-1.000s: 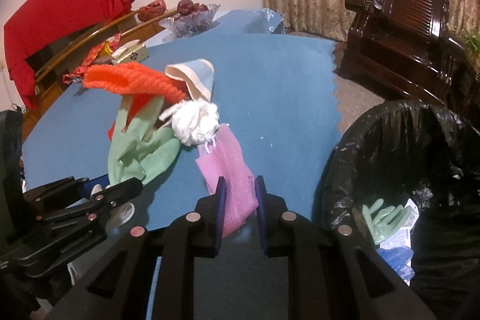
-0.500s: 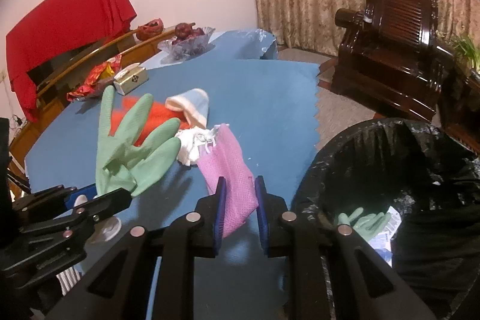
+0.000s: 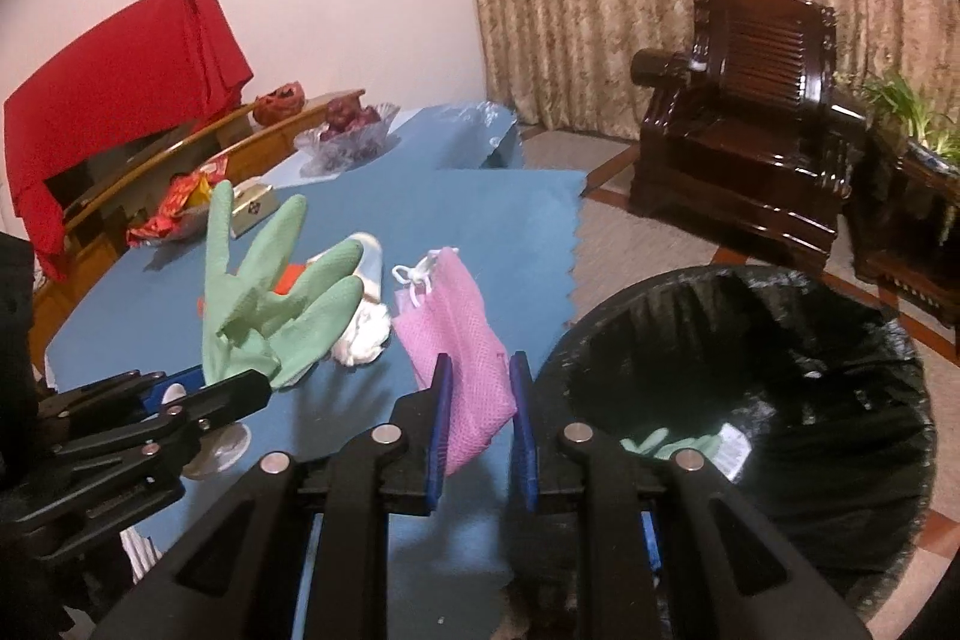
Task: Collect trash
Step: 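Carry the pink mask and green glove to the bin and release both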
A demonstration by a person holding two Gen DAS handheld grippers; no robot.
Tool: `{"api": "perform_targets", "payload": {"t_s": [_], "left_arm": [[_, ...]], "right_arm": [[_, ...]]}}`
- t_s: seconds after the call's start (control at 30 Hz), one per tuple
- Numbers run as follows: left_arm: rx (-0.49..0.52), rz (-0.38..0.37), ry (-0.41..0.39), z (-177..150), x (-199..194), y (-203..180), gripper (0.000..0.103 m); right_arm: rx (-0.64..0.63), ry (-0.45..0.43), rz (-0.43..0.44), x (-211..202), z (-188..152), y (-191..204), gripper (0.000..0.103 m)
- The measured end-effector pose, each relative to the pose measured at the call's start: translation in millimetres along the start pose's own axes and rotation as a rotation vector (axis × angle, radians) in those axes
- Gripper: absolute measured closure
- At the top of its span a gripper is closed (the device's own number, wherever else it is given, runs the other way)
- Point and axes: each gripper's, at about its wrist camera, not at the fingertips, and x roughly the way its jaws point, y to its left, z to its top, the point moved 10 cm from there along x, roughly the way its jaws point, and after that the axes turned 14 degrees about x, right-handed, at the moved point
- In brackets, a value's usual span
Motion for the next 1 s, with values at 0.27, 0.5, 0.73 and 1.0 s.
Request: {"api": "perform_targets", "payload": {"t_s": [0.27, 0.5, 0.73, 1.0], "left_arm": [[0.04, -0.045, -0.032, 23.8, 6.3, -31.9, 0.075], [0.091, -0.088, -0.066, 49.9, 17.0, -65.2, 0.075], [0.132, -0.128, -0.082, 68.0, 31.3, -93.5, 0.075], [0.172, -0.162, -0.081, 81.1, 53.3, -123.5, 0.074]], "right_arm": [[0.03, -0.056, -0.042, -24.7, 18.9, -29.1, 0.084], [0.057, -0.108, -0.097, -46.9, 37.0, -63.5, 0.084], [0.082, -0.15, -0.157, -65.4, 52.0, -97.6, 0.084], [0.117, -0.177, -0.222, -74.5, 60.4, -134.2, 0.084]]}}
